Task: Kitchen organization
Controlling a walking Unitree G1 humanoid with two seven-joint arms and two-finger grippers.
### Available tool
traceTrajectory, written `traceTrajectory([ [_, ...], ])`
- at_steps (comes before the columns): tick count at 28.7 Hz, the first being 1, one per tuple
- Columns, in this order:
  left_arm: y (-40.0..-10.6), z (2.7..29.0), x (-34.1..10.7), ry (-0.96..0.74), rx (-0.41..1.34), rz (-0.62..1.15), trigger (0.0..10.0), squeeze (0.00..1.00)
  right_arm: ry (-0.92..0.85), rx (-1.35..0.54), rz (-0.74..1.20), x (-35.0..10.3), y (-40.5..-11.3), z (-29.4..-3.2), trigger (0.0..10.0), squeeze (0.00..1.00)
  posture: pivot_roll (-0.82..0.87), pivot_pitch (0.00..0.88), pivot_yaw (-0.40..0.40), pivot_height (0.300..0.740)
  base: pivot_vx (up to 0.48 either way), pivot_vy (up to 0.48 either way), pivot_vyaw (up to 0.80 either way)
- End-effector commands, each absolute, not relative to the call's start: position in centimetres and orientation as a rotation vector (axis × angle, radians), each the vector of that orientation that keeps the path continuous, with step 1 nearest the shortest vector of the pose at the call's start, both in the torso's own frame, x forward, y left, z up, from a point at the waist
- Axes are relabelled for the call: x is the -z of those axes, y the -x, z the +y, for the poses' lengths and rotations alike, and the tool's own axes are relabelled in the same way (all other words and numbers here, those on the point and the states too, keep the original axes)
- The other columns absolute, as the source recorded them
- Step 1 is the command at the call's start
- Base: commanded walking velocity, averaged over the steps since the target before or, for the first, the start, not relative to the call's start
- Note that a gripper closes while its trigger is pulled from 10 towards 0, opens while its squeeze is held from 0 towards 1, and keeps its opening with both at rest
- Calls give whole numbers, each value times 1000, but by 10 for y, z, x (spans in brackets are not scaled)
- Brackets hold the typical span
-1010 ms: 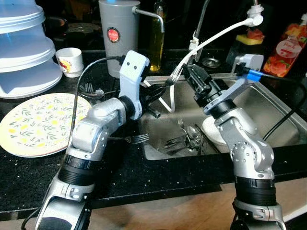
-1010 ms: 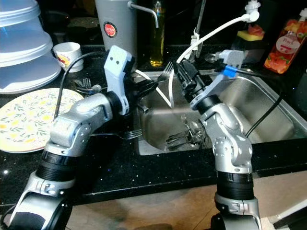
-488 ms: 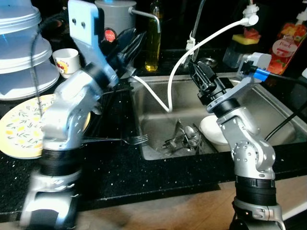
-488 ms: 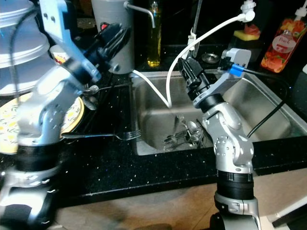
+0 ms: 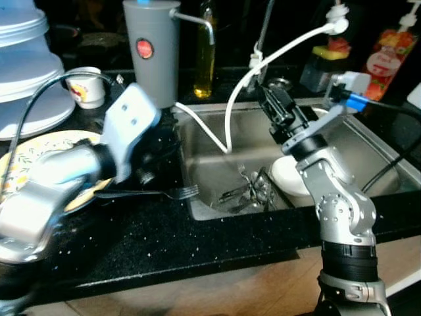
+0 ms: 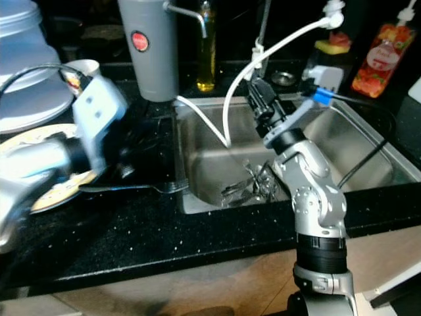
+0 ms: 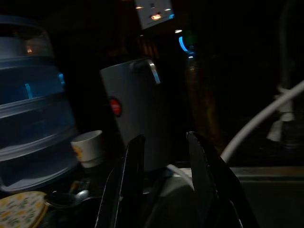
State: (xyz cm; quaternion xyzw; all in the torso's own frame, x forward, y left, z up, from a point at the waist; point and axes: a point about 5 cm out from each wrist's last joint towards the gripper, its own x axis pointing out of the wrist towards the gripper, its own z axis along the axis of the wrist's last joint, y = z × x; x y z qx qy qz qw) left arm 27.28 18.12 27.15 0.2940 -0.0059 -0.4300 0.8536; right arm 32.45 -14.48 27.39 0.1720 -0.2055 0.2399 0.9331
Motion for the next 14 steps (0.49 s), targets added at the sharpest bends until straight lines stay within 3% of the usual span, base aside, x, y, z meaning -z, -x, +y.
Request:
traceTrajectory([
  [1, -274, 196, -272, -654, 909, 33, 10000, 0, -356, -495, -437, -276, -326, -144, 10000, 0, 158, 10, -33, 740, 0, 0, 0],
  [9, -299, 224, -271, -466, 1005, 200, 10000, 0, -385, -505, -439, -276, -329, -141, 10000, 0, 168, 2, -25, 740, 0, 0, 0],
  [13, -302, 218, -273, -409, 1061, 204, 10000, 0, -389, -507, -438, -276, -329, -140, 10000, 0, 166, 3, -19, 740, 0, 0, 0],
  [14, -298, 208, -272, -423, 1179, 213, 10000, 0, -334, -602, -379, -266, -325, -130, 10000, 0, 157, 3, -15, 740, 0, 0, 0],
])
